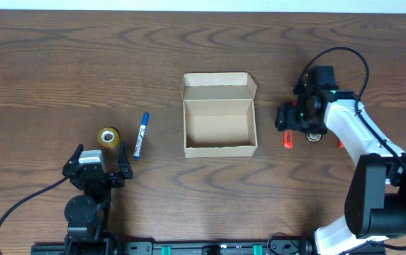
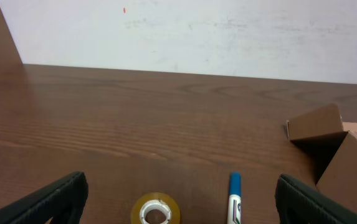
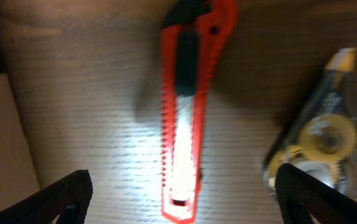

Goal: Pack container
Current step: 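Move the right gripper over the orange box cutter and lower, then close the right gripper on the orange box cutter and lift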

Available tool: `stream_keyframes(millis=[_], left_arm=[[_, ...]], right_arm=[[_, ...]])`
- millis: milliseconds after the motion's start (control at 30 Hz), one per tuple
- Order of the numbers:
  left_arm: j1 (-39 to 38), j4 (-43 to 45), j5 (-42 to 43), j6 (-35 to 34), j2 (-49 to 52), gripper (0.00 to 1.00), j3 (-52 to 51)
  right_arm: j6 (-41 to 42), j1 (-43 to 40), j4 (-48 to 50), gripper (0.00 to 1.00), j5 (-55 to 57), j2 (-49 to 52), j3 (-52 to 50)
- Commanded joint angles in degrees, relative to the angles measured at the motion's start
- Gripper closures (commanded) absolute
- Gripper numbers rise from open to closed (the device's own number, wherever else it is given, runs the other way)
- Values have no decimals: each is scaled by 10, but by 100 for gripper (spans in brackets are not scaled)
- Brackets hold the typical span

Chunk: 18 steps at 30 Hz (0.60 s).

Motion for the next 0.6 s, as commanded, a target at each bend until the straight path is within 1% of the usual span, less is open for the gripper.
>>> stream_keyframes(millis=[0,567], left_arm=[[-1,-21,-14,-6,0,5,-11],[-1,-21,-14,-6,0,5,-11]], right_arm=[[1,-14,4,12,1,1,-2],[-4,-10,15,13,1,39,-2]])
